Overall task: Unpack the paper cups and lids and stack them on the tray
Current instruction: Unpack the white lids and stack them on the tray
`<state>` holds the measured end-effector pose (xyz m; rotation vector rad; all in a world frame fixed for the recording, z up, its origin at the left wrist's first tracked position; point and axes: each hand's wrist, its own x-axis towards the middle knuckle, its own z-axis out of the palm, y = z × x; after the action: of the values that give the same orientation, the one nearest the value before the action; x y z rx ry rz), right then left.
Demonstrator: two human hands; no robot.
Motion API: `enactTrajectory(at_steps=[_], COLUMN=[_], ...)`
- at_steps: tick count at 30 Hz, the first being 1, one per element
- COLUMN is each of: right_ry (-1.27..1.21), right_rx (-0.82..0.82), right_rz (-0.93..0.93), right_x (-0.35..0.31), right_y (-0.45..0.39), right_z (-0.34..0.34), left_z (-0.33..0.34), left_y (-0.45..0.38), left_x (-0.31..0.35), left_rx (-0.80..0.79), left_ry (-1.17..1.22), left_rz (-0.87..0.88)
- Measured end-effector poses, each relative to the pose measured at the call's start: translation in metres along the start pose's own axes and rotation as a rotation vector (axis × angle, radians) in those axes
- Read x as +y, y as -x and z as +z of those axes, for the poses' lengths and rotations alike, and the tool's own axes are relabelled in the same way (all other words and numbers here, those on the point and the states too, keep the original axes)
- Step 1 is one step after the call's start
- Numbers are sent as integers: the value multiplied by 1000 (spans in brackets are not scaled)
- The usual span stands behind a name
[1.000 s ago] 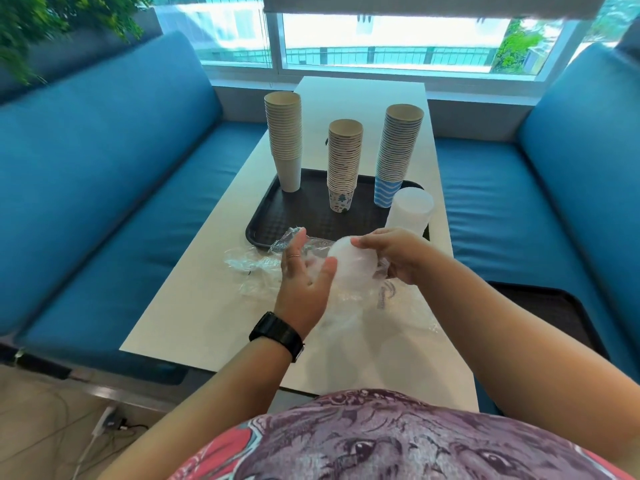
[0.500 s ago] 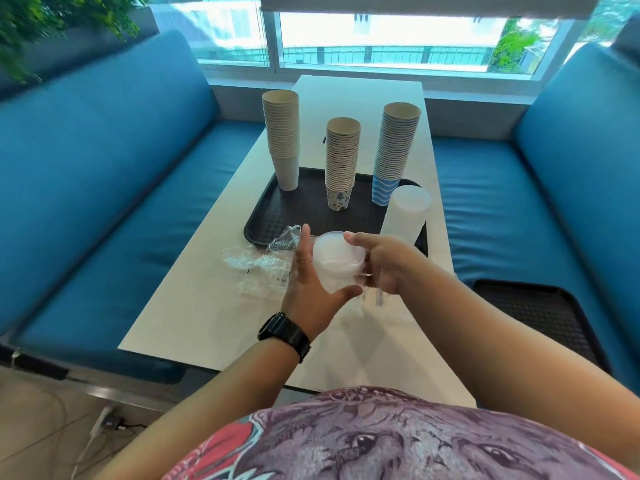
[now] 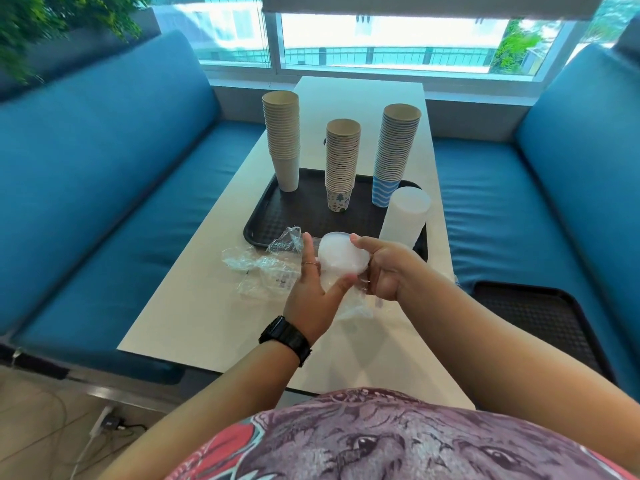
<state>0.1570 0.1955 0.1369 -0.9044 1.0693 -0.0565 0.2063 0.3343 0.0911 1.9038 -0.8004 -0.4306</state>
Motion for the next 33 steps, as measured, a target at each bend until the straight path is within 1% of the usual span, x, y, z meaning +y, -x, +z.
enactTrajectory(at_steps=[5,8,11,13,16,18,21,23,26,29,33], right_ry=[-54,-64,-43,-10,31,62,114,119,138,254,602], right_rx=[-1,-4,-8,13,32,14,-28,-56,-48,-21,55], right_rz=[6,27,26,-13,-94,-140,-168,-167,-203,-289,-499], right_x=[-1,-2,-2,-1,1,2,5,6,6,7,1], right_y=[2,2,3,4,3,3,4,5,5,4,4], right_z=[-2,-3,-4,-3,-2,-1,2,4,4,2,2], left_z=[6,6,6,6,6,6,5,4,4,5,4], left_y=[2,1,-1,-1,-1,-3,-9,-12,-14,-16,-21], left_x=[-8,-12,-15,-18,-16,-11,-8,-10,-10,-9,-9], left_rx=[40,13,-48,-75,-125,-98,-16,9,37,66,100], left_ry=[-175,-201,-125,-41,174,279,226,197,187,191,174], left_rz=[89,97,86,87,52,7,-22,-18,-18,-23,-21])
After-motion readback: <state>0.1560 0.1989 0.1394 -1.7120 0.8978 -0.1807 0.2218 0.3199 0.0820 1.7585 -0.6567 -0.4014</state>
